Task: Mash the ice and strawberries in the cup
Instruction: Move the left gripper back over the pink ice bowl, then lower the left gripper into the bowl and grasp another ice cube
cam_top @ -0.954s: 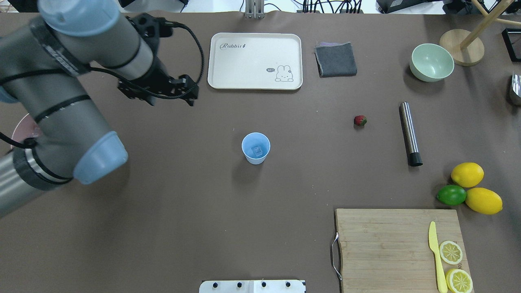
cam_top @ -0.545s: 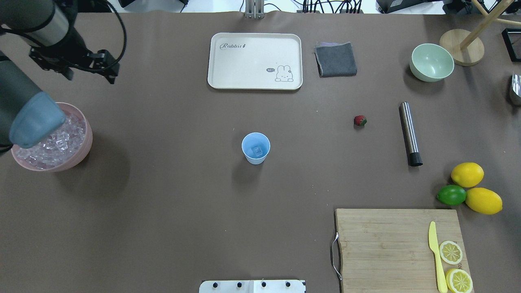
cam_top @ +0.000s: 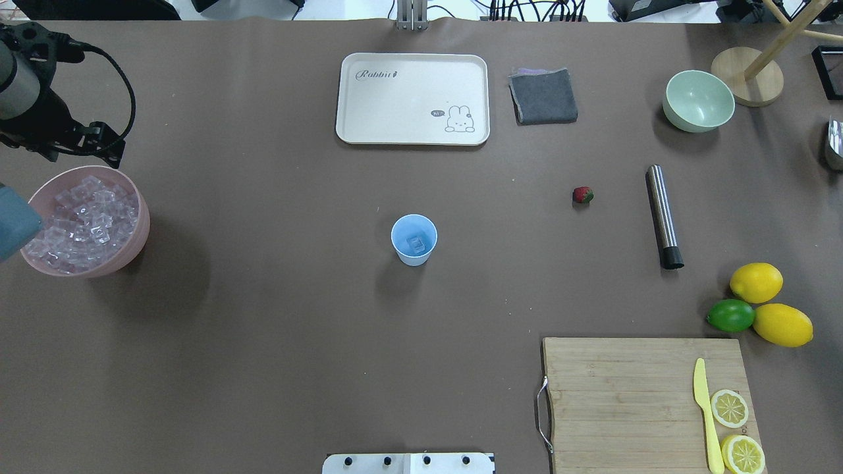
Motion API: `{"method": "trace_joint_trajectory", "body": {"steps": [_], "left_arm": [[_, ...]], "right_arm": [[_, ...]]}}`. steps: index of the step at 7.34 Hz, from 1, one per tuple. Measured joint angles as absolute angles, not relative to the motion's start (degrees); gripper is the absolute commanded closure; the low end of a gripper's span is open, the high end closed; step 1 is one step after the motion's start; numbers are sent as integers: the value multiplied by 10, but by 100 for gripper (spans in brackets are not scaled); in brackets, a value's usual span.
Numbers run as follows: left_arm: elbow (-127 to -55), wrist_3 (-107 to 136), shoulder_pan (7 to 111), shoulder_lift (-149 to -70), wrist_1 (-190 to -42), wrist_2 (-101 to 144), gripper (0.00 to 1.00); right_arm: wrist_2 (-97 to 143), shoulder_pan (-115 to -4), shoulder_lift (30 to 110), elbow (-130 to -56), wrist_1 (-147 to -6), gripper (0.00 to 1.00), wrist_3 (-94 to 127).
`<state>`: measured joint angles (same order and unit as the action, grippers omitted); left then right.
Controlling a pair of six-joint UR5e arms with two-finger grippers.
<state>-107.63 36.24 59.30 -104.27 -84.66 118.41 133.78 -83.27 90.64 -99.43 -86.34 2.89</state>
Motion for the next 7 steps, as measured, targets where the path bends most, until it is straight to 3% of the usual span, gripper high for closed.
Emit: {"method": "trace_joint_trajectory", "body": {"steps": [2, 3, 7], "left_arm": [[-1033, 364, 580, -1013, -922, 1188, 11], [-1020, 366, 568, -1008, -933, 1189, 27], [-1014, 364, 543, -996, -939, 1191, 27]], "right_arm": [[1337, -824, 906, -993, -863, 0, 30], [1337, -822, 907, -992, -863, 0, 30], [1337, -820, 907, -991, -863, 0, 30]]}}
